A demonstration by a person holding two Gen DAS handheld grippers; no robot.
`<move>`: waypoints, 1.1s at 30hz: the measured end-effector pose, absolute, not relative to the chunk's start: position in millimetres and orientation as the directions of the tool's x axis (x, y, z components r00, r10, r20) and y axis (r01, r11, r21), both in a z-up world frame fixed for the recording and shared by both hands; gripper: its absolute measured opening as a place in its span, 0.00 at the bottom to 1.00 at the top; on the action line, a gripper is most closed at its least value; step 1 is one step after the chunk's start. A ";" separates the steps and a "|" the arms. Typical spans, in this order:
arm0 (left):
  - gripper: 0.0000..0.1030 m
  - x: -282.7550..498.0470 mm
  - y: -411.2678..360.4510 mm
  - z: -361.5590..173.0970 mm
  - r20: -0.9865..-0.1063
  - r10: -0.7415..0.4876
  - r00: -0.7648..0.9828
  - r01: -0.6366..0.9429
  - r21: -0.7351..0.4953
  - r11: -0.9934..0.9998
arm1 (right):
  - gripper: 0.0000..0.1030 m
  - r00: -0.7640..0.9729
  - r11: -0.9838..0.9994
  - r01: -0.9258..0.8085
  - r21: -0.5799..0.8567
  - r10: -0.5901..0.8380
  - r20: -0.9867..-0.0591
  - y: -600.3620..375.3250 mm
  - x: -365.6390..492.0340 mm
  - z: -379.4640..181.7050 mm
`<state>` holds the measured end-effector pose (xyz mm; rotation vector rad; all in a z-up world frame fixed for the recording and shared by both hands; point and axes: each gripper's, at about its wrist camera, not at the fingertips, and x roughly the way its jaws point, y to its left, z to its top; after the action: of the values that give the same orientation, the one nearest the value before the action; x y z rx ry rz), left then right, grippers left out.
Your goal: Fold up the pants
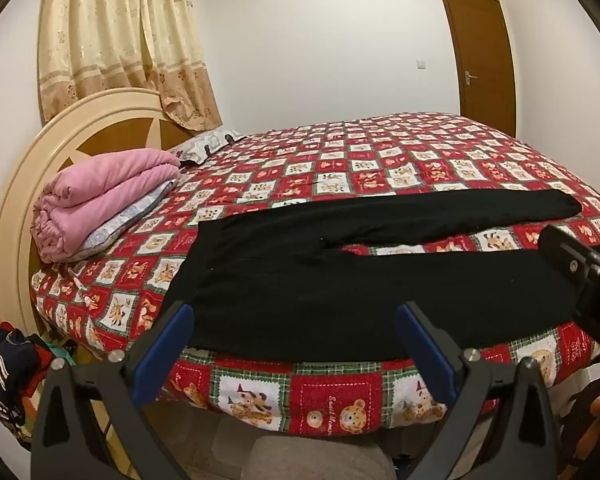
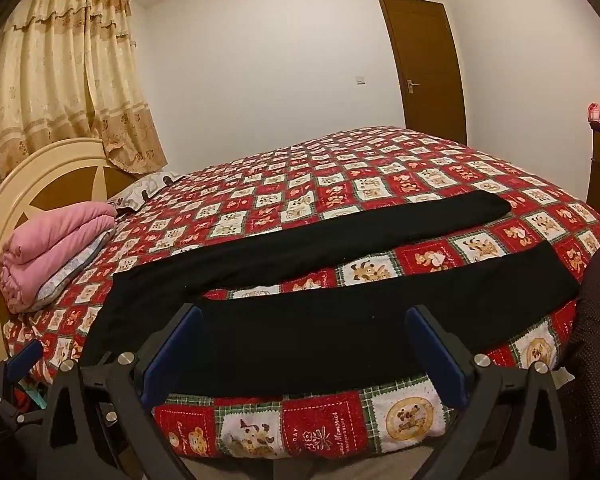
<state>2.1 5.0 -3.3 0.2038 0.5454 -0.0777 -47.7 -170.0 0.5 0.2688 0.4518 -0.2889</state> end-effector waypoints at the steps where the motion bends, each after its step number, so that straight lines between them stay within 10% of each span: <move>1: 1.00 2.1 5.1 -3.4 -0.523 -0.020 0.852 0.128 0.171 0.977 | 0.99 0.860 0.924 0.331 0.191 -0.213 -0.464 -168.6 -49.0 -0.6; 33: 1.00 1.3 4.5 -10.7 -0.537 -0.022 0.843 0.133 0.169 0.977 | 0.99 0.853 0.923 0.331 0.194 -0.205 -0.480 -169.6 -47.7 -3.3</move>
<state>1.3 4.5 -10.7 0.2036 0.5628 -0.0828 -47.7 -169.6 -3.3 0.2765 0.4710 -0.2860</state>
